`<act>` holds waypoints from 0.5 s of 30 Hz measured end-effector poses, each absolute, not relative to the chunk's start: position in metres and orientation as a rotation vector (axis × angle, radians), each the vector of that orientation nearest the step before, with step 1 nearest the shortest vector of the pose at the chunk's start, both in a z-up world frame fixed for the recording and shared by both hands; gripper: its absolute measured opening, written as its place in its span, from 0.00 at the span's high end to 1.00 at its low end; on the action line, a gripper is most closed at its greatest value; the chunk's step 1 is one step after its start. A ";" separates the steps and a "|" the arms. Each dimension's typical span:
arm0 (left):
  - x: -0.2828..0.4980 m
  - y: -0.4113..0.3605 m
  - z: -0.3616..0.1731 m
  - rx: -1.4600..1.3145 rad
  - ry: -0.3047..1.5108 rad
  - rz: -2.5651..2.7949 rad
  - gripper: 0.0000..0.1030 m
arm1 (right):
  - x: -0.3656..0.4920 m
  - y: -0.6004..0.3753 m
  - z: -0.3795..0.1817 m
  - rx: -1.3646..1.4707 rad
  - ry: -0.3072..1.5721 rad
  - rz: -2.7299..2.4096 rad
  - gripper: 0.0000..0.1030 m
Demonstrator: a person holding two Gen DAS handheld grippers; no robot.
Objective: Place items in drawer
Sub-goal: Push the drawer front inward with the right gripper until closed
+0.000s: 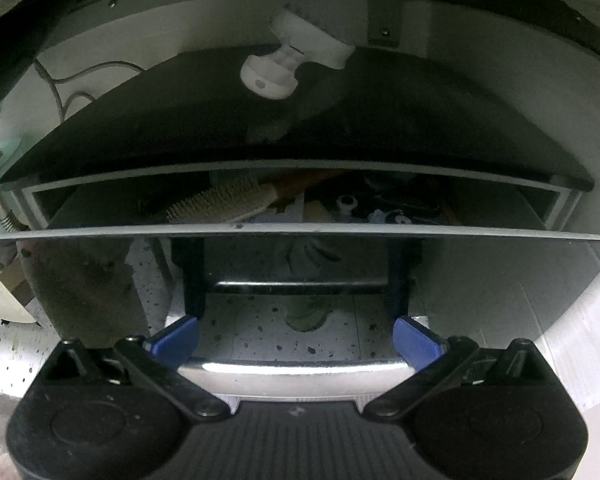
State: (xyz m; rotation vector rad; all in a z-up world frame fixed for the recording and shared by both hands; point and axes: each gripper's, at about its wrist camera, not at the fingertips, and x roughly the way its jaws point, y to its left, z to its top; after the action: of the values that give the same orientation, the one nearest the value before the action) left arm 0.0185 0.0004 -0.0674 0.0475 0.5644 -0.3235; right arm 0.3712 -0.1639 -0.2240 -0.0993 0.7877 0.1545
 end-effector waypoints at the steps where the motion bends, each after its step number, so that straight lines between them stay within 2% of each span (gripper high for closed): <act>1: 0.019 0.000 -0.067 0.049 0.565 -0.324 0.00 | 0.371 -0.164 -0.224 -0.099 0.785 0.155 0.00; 15: 0.019 -0.004 -0.066 0.085 0.576 -0.329 0.00 | 0.361 -0.165 -0.228 -0.096 0.751 0.157 0.00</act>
State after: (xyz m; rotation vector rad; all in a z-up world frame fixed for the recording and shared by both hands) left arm 0.0194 -0.0042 -0.0658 0.0846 0.5756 -0.3294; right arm 0.3610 -0.1651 -0.2276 -0.0963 0.7510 0.1568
